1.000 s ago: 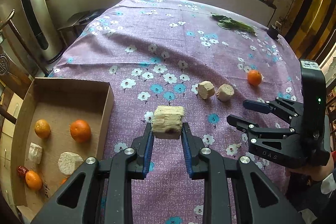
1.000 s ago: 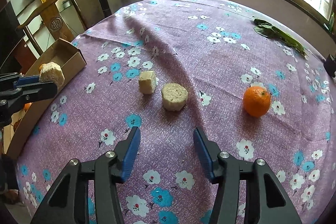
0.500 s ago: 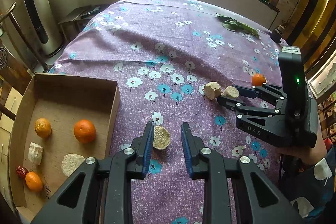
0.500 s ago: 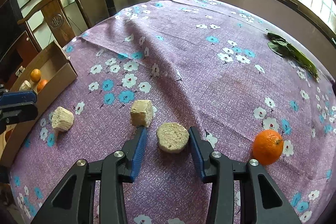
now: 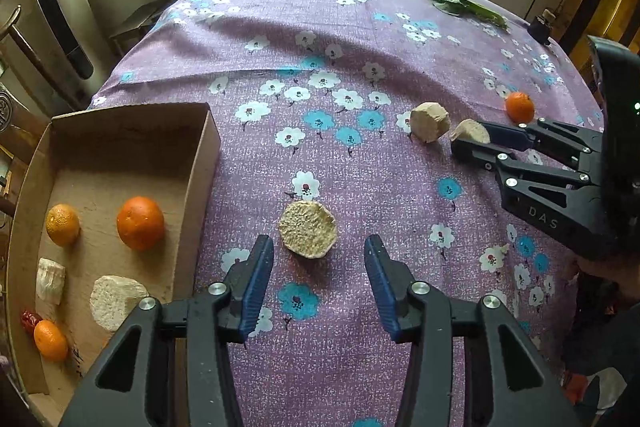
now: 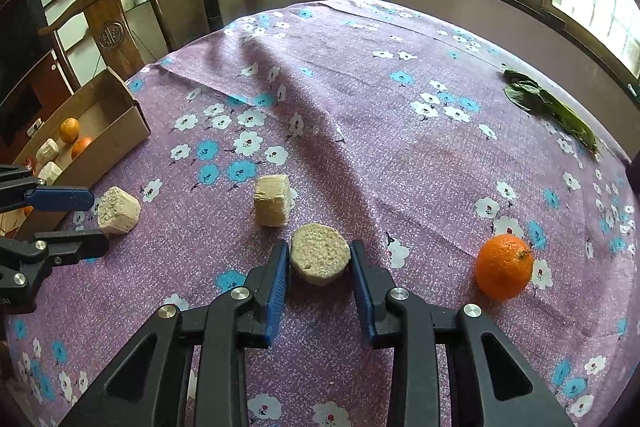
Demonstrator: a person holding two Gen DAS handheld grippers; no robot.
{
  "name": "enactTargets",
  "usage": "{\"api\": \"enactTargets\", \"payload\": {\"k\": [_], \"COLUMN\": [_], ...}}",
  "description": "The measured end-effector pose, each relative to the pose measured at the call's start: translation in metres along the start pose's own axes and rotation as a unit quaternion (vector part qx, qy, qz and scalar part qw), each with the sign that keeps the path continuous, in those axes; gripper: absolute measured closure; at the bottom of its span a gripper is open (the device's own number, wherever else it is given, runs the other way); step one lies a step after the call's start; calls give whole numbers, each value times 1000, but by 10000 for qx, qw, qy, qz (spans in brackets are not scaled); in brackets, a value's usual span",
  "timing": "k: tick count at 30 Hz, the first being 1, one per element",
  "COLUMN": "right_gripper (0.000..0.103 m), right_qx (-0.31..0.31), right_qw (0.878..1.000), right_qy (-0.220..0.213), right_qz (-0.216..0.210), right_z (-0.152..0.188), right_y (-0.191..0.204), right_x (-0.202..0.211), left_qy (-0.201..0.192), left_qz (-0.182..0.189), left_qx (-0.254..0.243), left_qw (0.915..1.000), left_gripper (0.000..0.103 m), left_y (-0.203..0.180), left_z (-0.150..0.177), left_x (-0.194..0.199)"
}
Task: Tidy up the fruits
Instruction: 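Carry the slice in the right tool into the box while the left tool carries the cube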
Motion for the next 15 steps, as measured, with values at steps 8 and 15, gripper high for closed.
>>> {"api": "enactTargets", "payload": {"k": [8,15], "right_gripper": [72,72], "right_qx": [-37,-139], "right_qw": [10000,9998], "right_qy": [25,40], "right_qz": [7,-105], "right_z": [4,15], "right_y": [5,17], "right_x": [4,19], "left_qy": [4,-116], "left_qz": [-44,48], "left_qx": [44,95], "left_qw": [10000,9999], "left_gripper": [75,75], "left_y": [0,1], "left_z": [1,5], "left_x": [-15,-5]}}
Point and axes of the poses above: each gripper's, at about its wrist camera, not at the fingertips, and x roughly against the way its jaws point, y to its left, z to its underside, the point moved 4 cm from there along -x, roughly the way its jaws point, and after that the axes turned 12 degrees about -z, right-handed, at the moved point
